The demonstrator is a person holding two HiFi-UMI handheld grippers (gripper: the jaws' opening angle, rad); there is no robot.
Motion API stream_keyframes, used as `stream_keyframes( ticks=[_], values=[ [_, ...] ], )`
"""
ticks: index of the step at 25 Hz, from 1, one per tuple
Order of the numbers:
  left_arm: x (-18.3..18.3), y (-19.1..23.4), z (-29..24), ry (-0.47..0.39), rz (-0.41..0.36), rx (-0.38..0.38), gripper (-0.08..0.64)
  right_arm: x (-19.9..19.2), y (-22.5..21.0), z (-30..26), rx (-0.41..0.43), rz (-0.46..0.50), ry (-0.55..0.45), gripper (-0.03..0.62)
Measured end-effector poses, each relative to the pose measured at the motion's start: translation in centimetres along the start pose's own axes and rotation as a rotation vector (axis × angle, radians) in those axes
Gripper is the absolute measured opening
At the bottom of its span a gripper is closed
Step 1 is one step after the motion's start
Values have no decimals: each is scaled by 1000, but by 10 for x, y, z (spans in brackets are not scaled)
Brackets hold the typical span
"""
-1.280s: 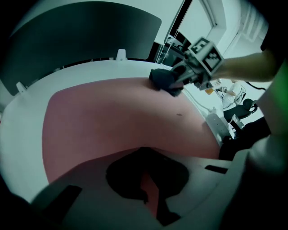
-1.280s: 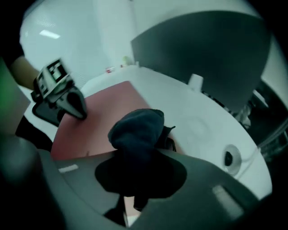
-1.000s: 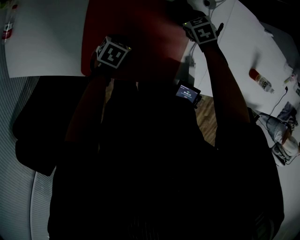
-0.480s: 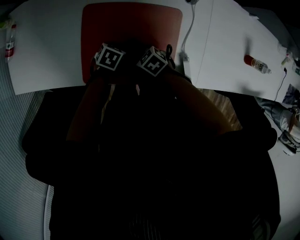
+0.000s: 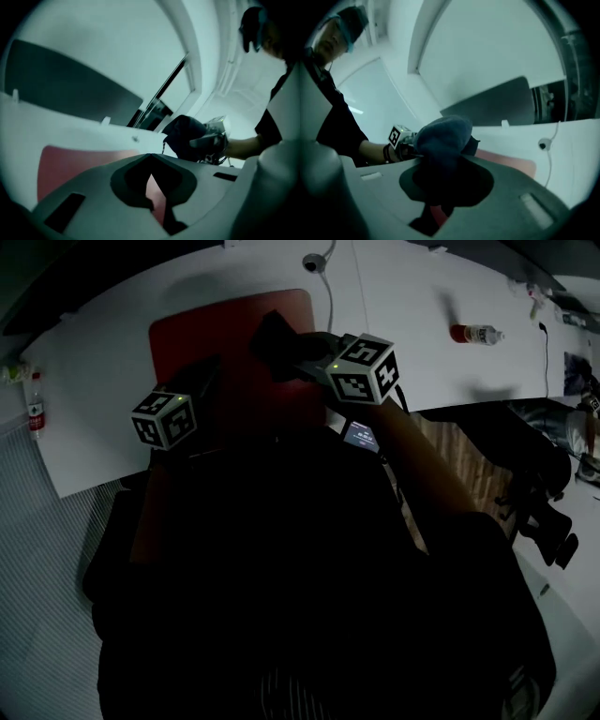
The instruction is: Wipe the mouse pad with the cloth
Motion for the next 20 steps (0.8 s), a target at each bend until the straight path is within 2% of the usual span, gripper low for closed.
stream_keyframes(
  ticks=[3,5,7,10,12,14,16,20],
  values=[
    [53,-61,6,-86,-19,-175,9,54,28,40,-16,10,-174,61],
    [54,-90,-9,-108,-42,-287,9,62,24,67,-48,61,-230,61],
    [24,-100,-46,-133,-70,-370,9,43,-10,93,-98,111,-237,61],
    [-36,-98,-117,-193,-64,-472,9,-7,-73,120,-148,184,-217,61],
    [-45,-109,-132,-218,-82,-506,9,-18,-76,132,-148,212,-216,61],
    [-6,-133,-95,-193,-141,-492,9,13,-24,130,-130,194,-243,61],
    [51,-156,-30,-143,-194,-471,9,58,54,115,-127,163,-261,61],
    [136,-188,77,-96,-211,-482,8,127,173,84,-164,126,-226,61]
  ],
)
Point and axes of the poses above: the fingertips, and each gripper's own axes: z backward along the fingers, y to its left, x out of its top, the point moved 3 cm from there along z, backward along the fingers, and after that the axes turned 10 degrees about -y, right-handed, at the moved point
